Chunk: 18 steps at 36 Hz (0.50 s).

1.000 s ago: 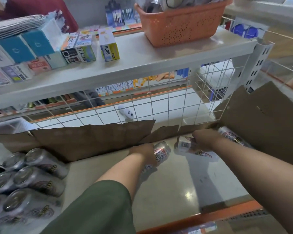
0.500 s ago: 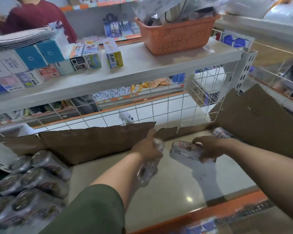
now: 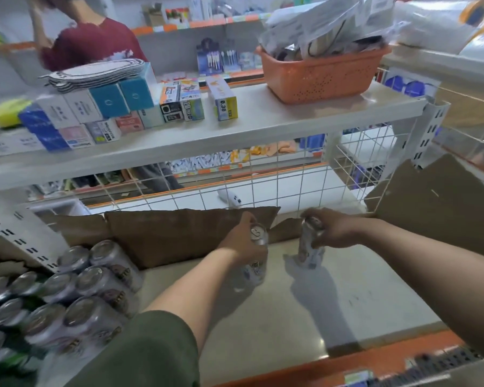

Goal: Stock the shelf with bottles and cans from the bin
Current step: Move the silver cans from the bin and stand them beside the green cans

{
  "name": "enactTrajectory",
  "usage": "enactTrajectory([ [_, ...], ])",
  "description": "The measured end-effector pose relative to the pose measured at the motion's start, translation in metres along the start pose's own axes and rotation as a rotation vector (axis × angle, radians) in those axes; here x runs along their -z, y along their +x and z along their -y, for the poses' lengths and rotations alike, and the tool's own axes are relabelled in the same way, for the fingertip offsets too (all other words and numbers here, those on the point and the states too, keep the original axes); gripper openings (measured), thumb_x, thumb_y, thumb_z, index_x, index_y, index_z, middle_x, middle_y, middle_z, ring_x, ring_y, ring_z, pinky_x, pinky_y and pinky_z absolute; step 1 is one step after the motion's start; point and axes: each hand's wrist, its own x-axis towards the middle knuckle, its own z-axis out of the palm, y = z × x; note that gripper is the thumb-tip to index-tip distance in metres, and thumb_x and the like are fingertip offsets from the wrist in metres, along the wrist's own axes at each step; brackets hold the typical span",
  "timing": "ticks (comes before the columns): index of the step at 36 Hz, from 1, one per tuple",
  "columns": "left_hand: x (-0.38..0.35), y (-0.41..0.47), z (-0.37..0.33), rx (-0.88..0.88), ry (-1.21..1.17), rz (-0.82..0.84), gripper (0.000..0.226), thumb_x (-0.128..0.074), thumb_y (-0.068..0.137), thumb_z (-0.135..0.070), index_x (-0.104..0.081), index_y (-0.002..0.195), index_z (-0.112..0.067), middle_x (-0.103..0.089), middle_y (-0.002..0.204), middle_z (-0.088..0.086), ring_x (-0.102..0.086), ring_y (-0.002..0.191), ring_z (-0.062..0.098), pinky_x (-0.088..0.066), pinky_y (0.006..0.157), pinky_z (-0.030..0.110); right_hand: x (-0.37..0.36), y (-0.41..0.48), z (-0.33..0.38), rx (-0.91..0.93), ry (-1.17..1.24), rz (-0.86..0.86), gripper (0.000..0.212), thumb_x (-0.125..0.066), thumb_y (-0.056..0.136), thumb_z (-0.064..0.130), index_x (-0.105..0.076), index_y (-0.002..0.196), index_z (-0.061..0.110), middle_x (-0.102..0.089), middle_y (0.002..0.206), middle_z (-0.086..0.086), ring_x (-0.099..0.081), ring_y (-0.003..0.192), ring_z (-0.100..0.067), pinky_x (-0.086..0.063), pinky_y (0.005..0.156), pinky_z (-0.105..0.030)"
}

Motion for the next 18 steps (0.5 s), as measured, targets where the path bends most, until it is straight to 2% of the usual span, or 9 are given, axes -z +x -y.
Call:
enactTrajectory([
  [3, 0.003, 0.0, 0.001, 0.03, -0.013, 0.022, 0.052, -0.076, 0.082, -0.038, -0.037, 0.115, -0.029, -0.063, 0.104, 0.0, -0.066, 0.094, 0.021, -0.059, 0.087, 0.045, -0.002, 0.003, 0.005, 0.003, -0.024, -0.025, 0.054, -0.065, 0.09, 0.048, -0.049, 0.138, 0.028, -0.053, 0.132, -0.002, -0.053, 0.104, -0.02, -0.046, 0.079, -0.029],
  [5, 0.005, -0.001, 0.004, 0.041, -0.005, 0.028, 0.047, -0.07, 0.087, -0.05, -0.037, 0.115, -0.031, -0.064, 0.107, -0.001, -0.066, 0.094, 0.018, -0.059, 0.088, 0.045, -0.004, 0.005, 0.007, -0.004, -0.059, -0.061, 0.052, -0.057, 0.093, 0.055, -0.052, 0.136, 0.026, -0.057, 0.133, -0.003, -0.052, 0.102, -0.019, -0.043, 0.08, -0.03],
  [9, 0.008, -0.001, 0.009, 0.066, 0.007, 0.073, 0.043, -0.063, 0.084, -0.061, -0.043, 0.111, -0.033, -0.066, 0.115, 0.003, -0.067, 0.099, 0.021, -0.058, 0.091, 0.047, -0.005, 0.009, 0.006, -0.055, 0.008, -0.07, 0.056, -0.068, 0.089, 0.048, -0.05, 0.135, 0.022, -0.058, 0.133, -0.006, -0.058, 0.113, -0.025, -0.052, 0.088, -0.035],
  [14, 0.017, -0.002, 0.0, 0.129, 0.006, 0.212, 0.053, -0.07, 0.086, -0.055, -0.042, 0.122, -0.028, -0.063, 0.125, 0.007, -0.064, 0.109, 0.026, -0.055, 0.098, 0.048, -0.009, 0.012, 0.001, -0.041, 0.117, -0.009, 0.067, -0.086, 0.074, 0.037, -0.046, 0.126, 0.025, -0.058, 0.117, 0.001, -0.058, 0.102, -0.018, -0.053, 0.087, -0.033],
  [18, 0.022, -0.001, -0.002, 0.163, 0.026, 0.27, 0.058, -0.071, 0.089, -0.053, -0.04, 0.128, -0.023, -0.06, 0.13, 0.009, -0.063, 0.113, 0.028, -0.052, 0.102, 0.046, -0.011, 0.014, 0.003, -0.008, 0.135, 0.03, 0.069, -0.089, 0.069, 0.028, -0.046, 0.123, 0.028, -0.056, 0.1, 0.011, -0.055, 0.093, -0.013, -0.046, 0.072, -0.023],
])
